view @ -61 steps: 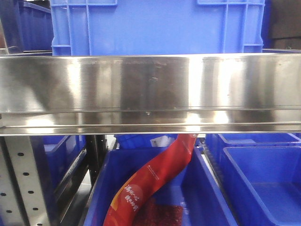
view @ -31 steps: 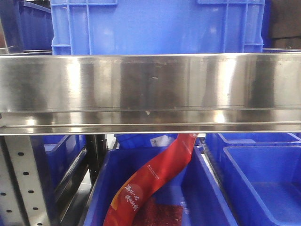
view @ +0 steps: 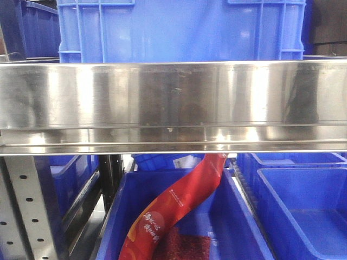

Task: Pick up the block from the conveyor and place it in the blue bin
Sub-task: 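Open both grippers to drop the blocks into the blue bins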

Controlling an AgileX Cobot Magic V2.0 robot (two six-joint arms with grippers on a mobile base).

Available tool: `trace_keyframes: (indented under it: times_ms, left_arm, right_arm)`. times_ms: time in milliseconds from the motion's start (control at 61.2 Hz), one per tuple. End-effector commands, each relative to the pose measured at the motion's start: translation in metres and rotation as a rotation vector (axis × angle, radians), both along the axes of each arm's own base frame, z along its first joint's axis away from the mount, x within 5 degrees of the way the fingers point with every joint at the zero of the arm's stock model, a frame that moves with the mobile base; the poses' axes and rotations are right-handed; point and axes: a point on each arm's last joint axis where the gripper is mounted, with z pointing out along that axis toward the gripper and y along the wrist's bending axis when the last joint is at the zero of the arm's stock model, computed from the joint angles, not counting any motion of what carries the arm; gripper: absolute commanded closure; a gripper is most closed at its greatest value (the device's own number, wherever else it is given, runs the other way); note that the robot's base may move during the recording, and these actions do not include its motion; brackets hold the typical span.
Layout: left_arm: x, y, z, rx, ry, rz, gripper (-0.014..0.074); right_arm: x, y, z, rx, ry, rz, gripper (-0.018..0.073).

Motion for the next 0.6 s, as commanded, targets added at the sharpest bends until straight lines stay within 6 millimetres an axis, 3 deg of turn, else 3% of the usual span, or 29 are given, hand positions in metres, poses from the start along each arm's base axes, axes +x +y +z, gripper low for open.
trace_keyframes:
  times_ms: [0, 147, 212, 310, 392, 588]
  left_arm:
    - [0.000, -0.002, 0.003, -0.009, -0.001, -0.006, 0.0432]
    - [0.000, -0.002, 0.003, -0.008, 0.000, -0.006, 0.0136]
    - [0.000, -0.002, 0.003, -0.008, 0.000, -0.006, 0.0098]
    - [0.000, -0.002, 0.003, -0.011, -0.005, -0.006, 0.0115]
    - [-0.003, 0.000, 0.008, -0.019, -0.019, -0.006, 0.0203]
    - [-0.011, 0.006, 0.020, -0.032, -0.059, -0.001, 0.0679]
  right_arm:
    - [0.006, 0.002, -0.001, 0.012, 0.001, -0.001, 0.0330]
    - [0.010, 0.003, -0.006, 0.014, 0.025, -0.001, 0.0178]
    - [0.010, 0.003, -0.006, 0.012, 0.029, -0.001, 0.0163]
    - [0.008, 0.002, -0.003, 0.015, 0.020, -0.001, 0.0170]
    - [0.001, 0.001, 0.004, 0.027, 0.007, -0.001, 0.0214]
    - [-0.013, -0.004, 0.021, 0.043, -0.039, -0.001, 0.0536]
